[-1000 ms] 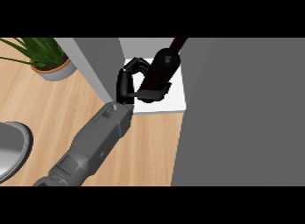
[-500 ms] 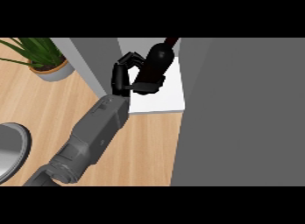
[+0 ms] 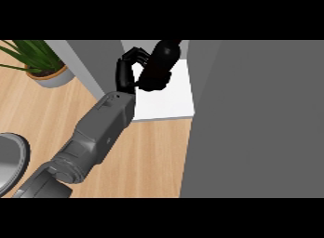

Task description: Pick up the wine, place it into the cabinet and close the cabinet

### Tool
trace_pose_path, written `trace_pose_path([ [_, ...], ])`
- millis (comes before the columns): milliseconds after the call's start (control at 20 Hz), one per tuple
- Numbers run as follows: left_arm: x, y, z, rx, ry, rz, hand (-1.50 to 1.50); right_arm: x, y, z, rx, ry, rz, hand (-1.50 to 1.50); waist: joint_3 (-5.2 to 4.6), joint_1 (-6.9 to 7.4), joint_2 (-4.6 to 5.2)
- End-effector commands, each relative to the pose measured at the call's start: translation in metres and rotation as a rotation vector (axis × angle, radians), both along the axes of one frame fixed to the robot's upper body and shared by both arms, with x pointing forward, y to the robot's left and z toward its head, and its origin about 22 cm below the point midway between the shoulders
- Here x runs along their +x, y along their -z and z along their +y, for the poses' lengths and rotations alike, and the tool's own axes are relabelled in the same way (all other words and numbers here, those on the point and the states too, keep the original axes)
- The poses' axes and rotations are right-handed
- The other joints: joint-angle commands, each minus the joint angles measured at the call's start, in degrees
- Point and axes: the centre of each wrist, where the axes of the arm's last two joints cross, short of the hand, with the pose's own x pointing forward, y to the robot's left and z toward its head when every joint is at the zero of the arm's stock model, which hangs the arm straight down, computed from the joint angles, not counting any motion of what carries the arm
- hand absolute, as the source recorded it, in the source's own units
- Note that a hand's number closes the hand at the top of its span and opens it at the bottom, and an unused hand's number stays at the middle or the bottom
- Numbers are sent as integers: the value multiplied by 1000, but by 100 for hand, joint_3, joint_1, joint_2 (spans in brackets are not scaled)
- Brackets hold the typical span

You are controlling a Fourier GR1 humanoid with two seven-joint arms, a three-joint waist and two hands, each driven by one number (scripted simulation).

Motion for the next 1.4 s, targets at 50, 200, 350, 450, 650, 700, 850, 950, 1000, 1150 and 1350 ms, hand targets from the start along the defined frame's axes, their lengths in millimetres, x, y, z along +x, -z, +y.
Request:
trace_pose_path([
  [50, 5, -5, 4, 59, -34, 20, 150, -16, 1, 0, 11, -59, -8, -150, 0, -29, 8],
  [200, 14, -18, 20, 41, -37, 48, 150, -19, 1, -2, 13, -71, -2, -150, 1, -116, 26],
  [350, 5, -2, 15, 66, -63, 71, 150, -7, -5, 5, 8, -68, -35, -150, -5, -102, 62],
  [450, 9, -9, 18, 56, -93, 88, 150, -7, -6, 10, 19, -83, -28, -150, -7, -95, 53],
  [650, 1, 8, 22, 5, -73, 112, 150, -9, -2, 1, 10, -76, -35, -150, -4, -165, 85],
  [700, 3, 4, 24, -40, -70, 92, 150, -8, -4, 8, 24, -95, -34, -150, -12, -158, 94],
  [850, -11, 24, 9, -160, -42, 128, 150, -7, -7, 12, 16, -95, -34, -150, -19, -157, 88],
  [950, -7, 18, 10, -226, -22, 140, 150, -14, -2, 9, 28, -95, -50, -150, -15, -227, 103],
  [1000, -7, 17, 6, -236, 2, 140, 150, -6, -6, 7, 24, -93, -25, -150, -11, -171, 73],
  [1150, -18, 36, 15, -273, -6, 171, 150, -6, 1, 5, 29, -100, -20, -150, -7, -269, 92],
  [1350, -27, 51, 22, -332, -12, 198, 150, -6, -3, 13, 23, -134, -22, -150, -16, -389, 94],
])
